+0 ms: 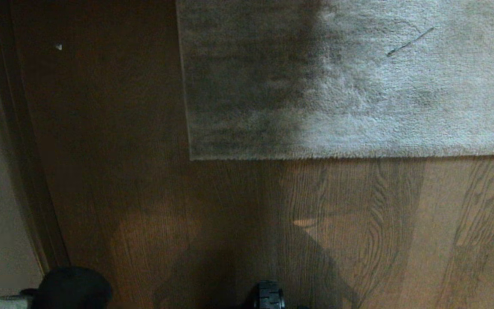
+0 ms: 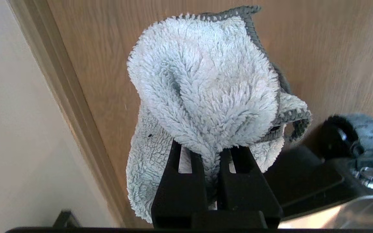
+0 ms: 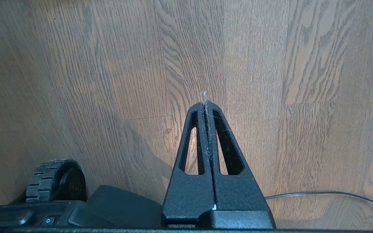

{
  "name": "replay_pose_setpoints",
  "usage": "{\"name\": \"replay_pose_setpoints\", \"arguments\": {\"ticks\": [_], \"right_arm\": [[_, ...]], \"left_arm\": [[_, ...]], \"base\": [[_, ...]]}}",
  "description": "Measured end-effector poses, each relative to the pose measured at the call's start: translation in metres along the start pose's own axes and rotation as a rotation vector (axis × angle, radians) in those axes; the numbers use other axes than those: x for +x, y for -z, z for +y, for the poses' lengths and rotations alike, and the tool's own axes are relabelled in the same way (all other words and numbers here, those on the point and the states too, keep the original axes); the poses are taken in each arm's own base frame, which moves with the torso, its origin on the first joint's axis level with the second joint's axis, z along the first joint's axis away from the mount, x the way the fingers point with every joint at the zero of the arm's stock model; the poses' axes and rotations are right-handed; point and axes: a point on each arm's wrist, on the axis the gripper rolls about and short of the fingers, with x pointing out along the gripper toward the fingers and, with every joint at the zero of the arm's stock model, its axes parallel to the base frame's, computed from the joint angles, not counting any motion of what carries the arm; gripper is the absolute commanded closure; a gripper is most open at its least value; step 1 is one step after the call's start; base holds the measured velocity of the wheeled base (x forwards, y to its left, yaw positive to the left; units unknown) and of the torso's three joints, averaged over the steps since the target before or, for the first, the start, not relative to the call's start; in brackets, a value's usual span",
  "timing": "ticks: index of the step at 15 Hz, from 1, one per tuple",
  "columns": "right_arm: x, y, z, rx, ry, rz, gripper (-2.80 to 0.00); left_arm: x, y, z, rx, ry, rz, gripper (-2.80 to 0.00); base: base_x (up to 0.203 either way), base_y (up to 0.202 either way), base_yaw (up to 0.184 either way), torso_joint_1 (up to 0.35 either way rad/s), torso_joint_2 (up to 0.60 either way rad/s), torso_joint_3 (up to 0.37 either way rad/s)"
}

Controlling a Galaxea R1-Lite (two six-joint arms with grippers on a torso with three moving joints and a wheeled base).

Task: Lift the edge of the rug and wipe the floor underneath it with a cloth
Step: Lift up the carpet

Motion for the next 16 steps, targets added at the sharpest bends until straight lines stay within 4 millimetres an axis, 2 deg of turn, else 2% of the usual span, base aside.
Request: {"name": "replay_pose_setpoints", "arguments": {"ticks": [6, 16], "right_arm": [[0.0, 0.0, 0.0, 0.0, 0.0, 0.0, 0.0], [0.0, 0.0, 0.0, 0.0, 0.0, 0.0, 0.0]], "left_arm": [[-0.0094, 0.0037, -0.0004, -0.013, -0.015, -0.125, 0.0], [-0.0105, 0.0043, -0.0004, -0.034, -0.021, -0.14, 0.0]], "base": [[0.0, 0.0, 0.0, 0.0, 0.0, 0.0], [0.0, 0.0, 0.0, 0.0, 0.0, 0.0]]}}
